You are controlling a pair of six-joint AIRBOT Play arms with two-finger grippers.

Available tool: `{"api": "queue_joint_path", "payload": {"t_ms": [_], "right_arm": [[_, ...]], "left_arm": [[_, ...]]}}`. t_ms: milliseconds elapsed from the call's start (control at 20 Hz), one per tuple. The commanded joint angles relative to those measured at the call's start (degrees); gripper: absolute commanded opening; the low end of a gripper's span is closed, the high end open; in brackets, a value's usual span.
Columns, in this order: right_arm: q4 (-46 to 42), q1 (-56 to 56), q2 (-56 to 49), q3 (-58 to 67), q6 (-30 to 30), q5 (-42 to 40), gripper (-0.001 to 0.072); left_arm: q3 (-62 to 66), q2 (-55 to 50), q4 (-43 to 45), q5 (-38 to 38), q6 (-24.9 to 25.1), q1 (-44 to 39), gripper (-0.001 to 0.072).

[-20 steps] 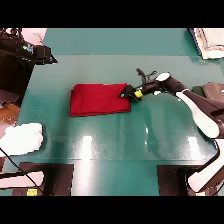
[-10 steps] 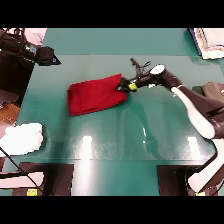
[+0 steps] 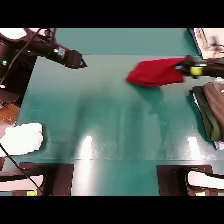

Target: Fold the shirts.

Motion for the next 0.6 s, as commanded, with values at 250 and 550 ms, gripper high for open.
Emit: {"api": "queue_joint_path", "payload": {"t_ms": [250,550], "right_arm": [[-1.0,-23.2,4.6,-0.6,0.0,-7.0,0.0016],[-1.0,-23.5,4.6,4.4,0.0,-7.9,0.0016]], "left_arm": [[0.0,0.0,0.0,4.8,0.0,-7.4,0.0025],[0.0,0.0,0.0,4.7,-0.1,-7.4,0.0026]]}}
